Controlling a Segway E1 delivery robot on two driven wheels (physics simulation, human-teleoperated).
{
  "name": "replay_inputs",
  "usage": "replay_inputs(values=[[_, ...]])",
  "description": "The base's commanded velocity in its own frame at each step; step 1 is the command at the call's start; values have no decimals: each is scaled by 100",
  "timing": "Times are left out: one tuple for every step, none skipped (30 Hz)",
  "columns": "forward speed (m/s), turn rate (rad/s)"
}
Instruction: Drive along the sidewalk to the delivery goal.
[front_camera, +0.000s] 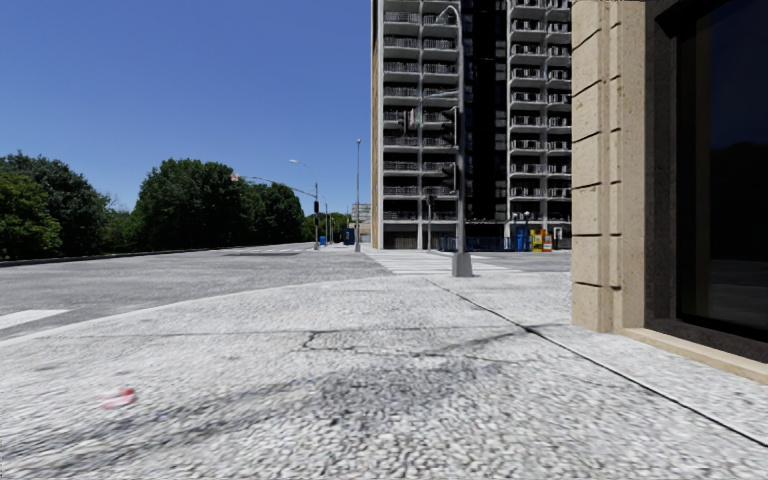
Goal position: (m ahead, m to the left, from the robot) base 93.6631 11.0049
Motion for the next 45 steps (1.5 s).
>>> replay_inputs(values=[[200,0],[200,0],[200,0],[200,0],[200,0],[200,0],[200,0],[200,0],[200,0],[200,0],[200,0],[200,0],[200,0],[200,0],[200,0],[200,0],[200,0],[200,0],[200,0],[200,0],[200,0],[200,0],[200,0],[200,0],[200,0],[200,0],[200,0],[200,0],[200,0],[200,0],[200,0],[200,0],[200,0],[200,0],[200,0],[200,0],[200,0],[200,-11],[200,-24],[200,-30],[200,-34],[200,-38],[200,-40],[200,-40],[200,-41]])
